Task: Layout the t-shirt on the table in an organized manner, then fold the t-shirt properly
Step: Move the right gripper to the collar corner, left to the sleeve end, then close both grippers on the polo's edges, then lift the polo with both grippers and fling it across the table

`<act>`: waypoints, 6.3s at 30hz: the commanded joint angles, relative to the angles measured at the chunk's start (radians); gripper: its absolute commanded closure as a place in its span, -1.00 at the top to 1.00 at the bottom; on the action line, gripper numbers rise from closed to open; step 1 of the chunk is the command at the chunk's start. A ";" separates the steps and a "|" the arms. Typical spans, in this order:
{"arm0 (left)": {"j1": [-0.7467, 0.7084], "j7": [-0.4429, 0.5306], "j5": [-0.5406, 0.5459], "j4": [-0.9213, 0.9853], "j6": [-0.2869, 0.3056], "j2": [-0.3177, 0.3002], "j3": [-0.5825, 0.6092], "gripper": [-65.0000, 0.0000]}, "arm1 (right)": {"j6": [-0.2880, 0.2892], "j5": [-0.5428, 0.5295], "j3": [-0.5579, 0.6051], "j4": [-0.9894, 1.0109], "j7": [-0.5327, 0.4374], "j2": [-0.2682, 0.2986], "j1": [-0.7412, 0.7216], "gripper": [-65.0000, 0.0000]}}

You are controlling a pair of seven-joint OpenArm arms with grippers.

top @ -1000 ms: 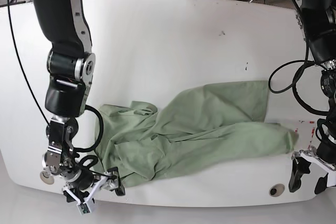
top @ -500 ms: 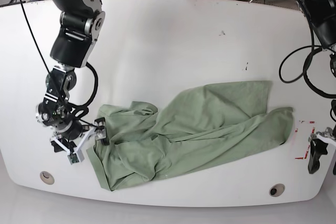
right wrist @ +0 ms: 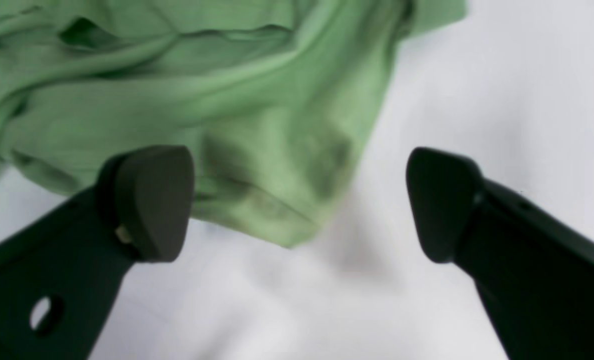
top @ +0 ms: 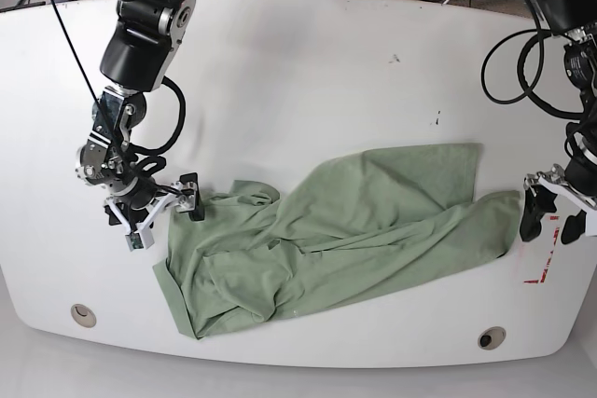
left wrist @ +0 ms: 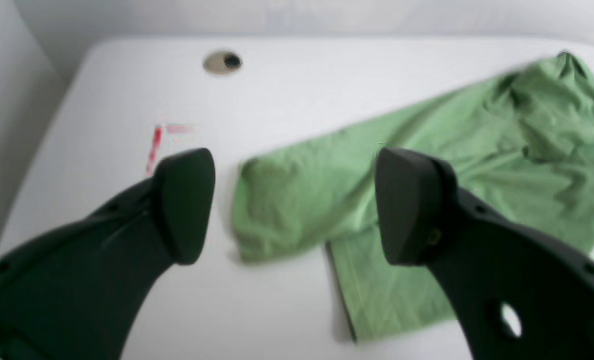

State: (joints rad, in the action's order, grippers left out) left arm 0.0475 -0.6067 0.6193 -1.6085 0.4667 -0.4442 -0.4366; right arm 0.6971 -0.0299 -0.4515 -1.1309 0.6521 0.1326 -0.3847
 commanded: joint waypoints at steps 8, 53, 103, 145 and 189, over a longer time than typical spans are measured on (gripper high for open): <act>-0.064 0.028 0.077 -0.040 -0.004 -0.008 -0.011 0.41 | 0.001 -0.123 -0.002 0.191 -0.137 0.052 -0.032 1.00; -0.061 0.028 0.078 0.129 -0.006 0.025 0.028 0.41 | 0.001 -0.120 0.003 0.280 -0.231 -0.017 -0.049 -0.98; -0.005 0.028 0.078 0.431 -0.009 0.144 0.264 -0.76 | 0.001 -0.124 0.003 0.173 -0.167 -0.020 -0.035 -0.98; -0.025 0.026 0.086 0.012 -0.009 0.046 0.259 -1.00 | 0.001 -0.126 0.003 -0.633 0.246 -0.095 0.264 -1.00; 0.843 -0.216 0.077 -0.189 -0.010 0.002 0.158 -1.00 | 0.001 -0.227 0.165 -0.410 0.394 0.247 -0.584 -1.00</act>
State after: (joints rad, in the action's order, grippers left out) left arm 0.8188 -0.8520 0.6895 -1.7920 0.4633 -0.4274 -0.2726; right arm 0.7071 -0.2462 -0.2928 -1.5684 1.0760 0.3557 -0.8738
